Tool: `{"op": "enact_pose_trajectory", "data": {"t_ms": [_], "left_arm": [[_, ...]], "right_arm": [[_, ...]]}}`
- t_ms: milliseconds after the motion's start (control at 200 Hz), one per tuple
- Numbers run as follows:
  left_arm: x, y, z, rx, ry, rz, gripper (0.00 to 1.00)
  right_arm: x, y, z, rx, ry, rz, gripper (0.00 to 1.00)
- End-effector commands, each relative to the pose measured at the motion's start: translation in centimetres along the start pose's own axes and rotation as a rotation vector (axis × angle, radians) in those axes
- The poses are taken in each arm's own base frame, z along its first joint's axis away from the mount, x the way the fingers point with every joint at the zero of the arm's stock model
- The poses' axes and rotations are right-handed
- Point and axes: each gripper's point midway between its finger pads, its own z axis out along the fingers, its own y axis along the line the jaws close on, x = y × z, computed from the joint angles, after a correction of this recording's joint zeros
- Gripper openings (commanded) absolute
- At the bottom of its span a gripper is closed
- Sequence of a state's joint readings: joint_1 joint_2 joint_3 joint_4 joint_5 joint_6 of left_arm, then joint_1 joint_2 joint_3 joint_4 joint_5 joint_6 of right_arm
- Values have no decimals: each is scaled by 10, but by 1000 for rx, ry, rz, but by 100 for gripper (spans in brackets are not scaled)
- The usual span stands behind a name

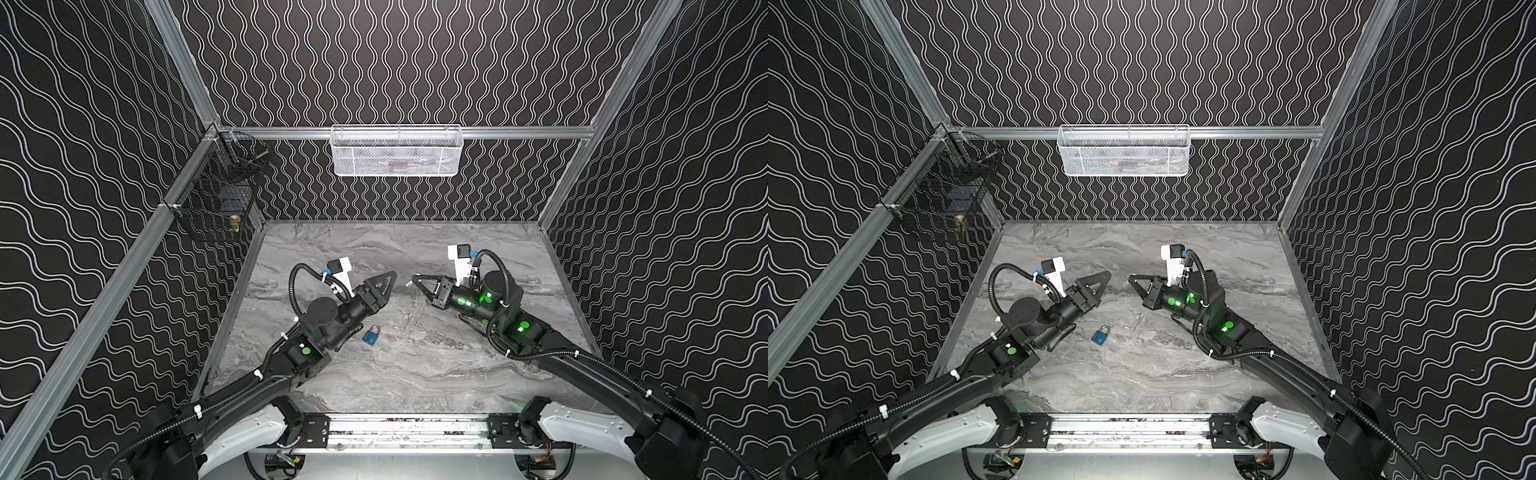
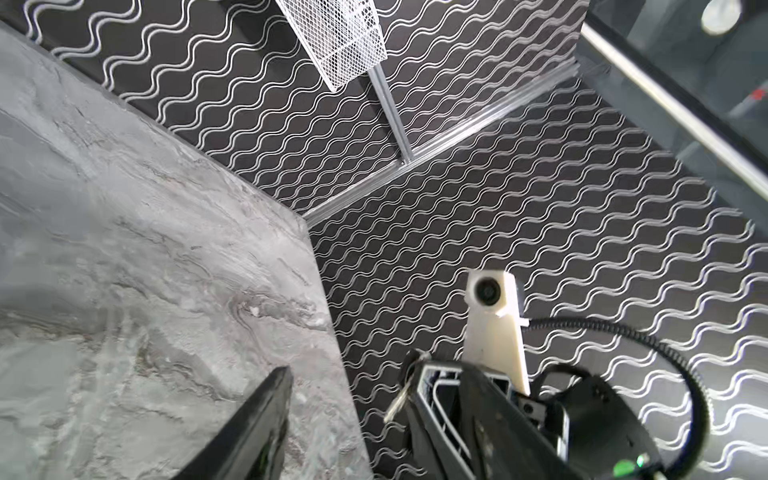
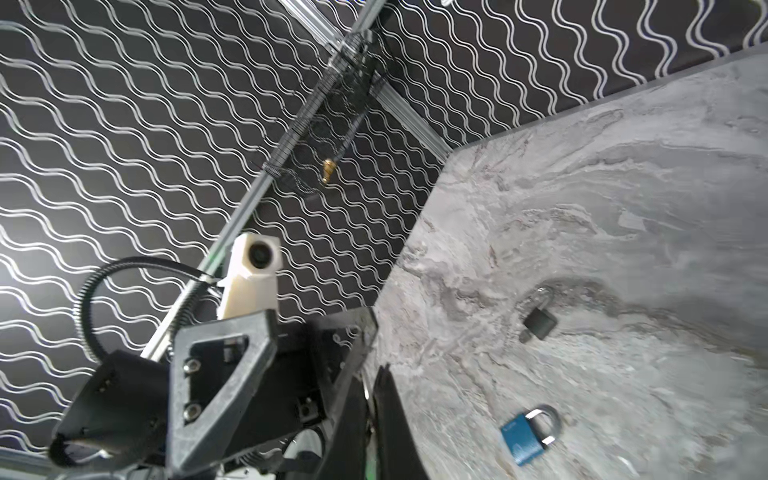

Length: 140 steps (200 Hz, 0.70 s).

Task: Unlock with the key
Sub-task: 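Open the left gripper and draw it away from the key in the right gripper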

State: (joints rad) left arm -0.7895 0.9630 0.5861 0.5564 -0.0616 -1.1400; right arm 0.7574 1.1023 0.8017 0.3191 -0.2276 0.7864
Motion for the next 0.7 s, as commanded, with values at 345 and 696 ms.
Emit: {"op": "enact_pose_trajectory", "data": {"t_ms": [345, 696], "left_arm": [[-6, -24, 8, 118, -82, -138, 40], [-2, -23, 8, 120, -78, -142, 24]], "right_arm": [[-17, 18, 11, -54, -169, 101, 0], [-12, 20, 19, -54, -175, 118, 0]]}}
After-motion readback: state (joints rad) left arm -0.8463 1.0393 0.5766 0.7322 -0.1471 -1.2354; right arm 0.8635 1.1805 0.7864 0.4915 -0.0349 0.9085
